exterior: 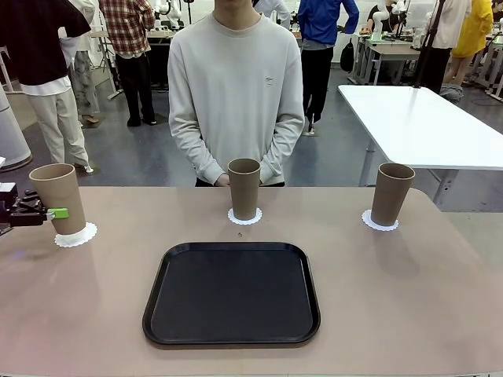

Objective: Place coasters on the table and set cups on them.
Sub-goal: Take one Reusable plastic cup from the Flat Tray and place it on a coaster set by the human.

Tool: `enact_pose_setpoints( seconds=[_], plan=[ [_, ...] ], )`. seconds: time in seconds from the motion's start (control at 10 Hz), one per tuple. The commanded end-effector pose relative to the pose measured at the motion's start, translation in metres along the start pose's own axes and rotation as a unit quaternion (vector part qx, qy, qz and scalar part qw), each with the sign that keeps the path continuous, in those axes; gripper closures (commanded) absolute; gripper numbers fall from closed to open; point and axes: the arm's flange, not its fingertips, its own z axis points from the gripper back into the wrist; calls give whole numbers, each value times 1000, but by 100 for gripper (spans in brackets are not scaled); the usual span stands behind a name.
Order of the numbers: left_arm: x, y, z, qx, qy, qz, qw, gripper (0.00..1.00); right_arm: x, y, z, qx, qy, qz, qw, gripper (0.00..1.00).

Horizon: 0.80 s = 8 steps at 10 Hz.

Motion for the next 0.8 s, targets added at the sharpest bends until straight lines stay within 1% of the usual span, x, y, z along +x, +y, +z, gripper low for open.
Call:
enact_pose_setpoints(
  seconds=[0.0,0.2,0.7],
  plan=[
    [-2,8,7,-23,-17,-29,999,15,0,1,-2,0,-5,1,1000,0],
    [-10,9,3,-41,-22,-41,998,15,0,1,-2,0,-5,1,1000,0],
    [-20,12,0,-41,-15,-28,999,15,0,1,-2,0,-5,1,1000,0]
  ],
)
